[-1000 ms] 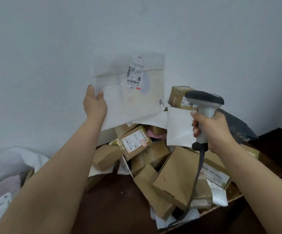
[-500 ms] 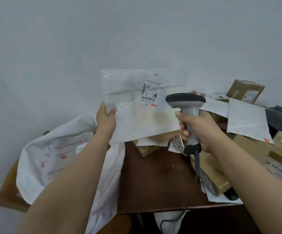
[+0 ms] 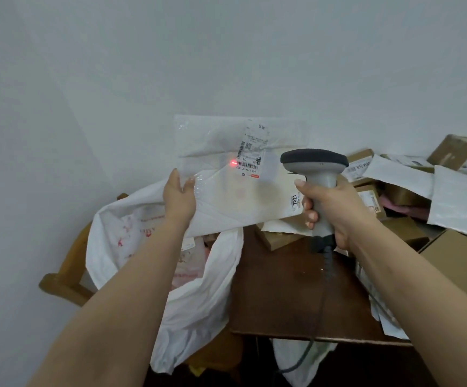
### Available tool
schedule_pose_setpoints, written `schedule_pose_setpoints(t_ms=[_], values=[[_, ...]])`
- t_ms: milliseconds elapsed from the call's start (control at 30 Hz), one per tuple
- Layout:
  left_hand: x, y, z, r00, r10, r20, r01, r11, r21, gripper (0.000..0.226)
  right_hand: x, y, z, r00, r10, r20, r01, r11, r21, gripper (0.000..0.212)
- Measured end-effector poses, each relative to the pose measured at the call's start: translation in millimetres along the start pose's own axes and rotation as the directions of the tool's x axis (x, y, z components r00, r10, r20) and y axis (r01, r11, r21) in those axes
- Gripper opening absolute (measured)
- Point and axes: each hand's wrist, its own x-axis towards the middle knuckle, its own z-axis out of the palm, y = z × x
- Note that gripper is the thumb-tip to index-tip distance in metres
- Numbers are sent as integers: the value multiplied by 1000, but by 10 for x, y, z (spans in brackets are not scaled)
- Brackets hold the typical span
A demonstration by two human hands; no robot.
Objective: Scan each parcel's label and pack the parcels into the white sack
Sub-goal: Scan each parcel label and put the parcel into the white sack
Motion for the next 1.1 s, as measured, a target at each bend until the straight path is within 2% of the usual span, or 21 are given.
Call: schedule_pose_setpoints(t_ms=[333, 433, 500, 567, 667, 767, 833, 867, 900, 933, 1000, 1100], values=[[53, -61, -346, 997, 7, -82, -4, 999, 31, 68, 101, 29, 271, 995, 44, 84, -42, 999, -30, 20], [42, 75, -607, 982, 12, -189, -13, 1000, -3, 60, 175, 38, 399, 990, 61, 129, -63, 998, 13, 21], [42, 160, -857, 953, 20, -302, -37, 998, -50, 63, 221, 62, 492, 986, 62, 155, -64, 998, 11, 20], [47, 221, -1108, 912, 46, -407, -84, 994, -76, 63, 268, 103, 585, 981, 65, 181, -67, 998, 2, 20], [-82, 260, -1386, 827, -45, -561, -46, 988, -147, 52, 349, 188, 693, 977, 94, 193, -95, 995, -6, 23], [-283, 161, -1480, 697, -110, -709, -40, 981, -191, 37, 429, 272, 753, 972, 136, 192, -135, 991, -23, 24], [-346, 10, -1393, 575, -196, -794, 81, 980, -183, 30, 478, 328, 760, 969, 156, 190, -155, 988, -22, 25], [-443, -20, -1289, 558, -311, -769, 180, 951, -253, 28, 498, 355, 755, 967, 165, 192, -164, 986, -19, 24], [-464, -181, -1197, 599, -390, -699, 292, 920, -263, 34, 517, 381, 745, 966, 174, 192, -174, 985, -17, 23], [-522, -300, -1086, 676, -436, -594, 391, 895, -214, 39, 533, 405, 728, 964, 182, 191, -183, 983, -15, 23], [-552, -689, -837, 729, -518, -447, 560, 827, -44, 45, 557, 449, 672, 963, 193, 186, -193, 981, -19, 21], [-615, -897, -509, 751, -583, -311, 621, 783, 31, 25, 595, 511, 537, 968, 208, 142, -204, 978, -42, 22]])
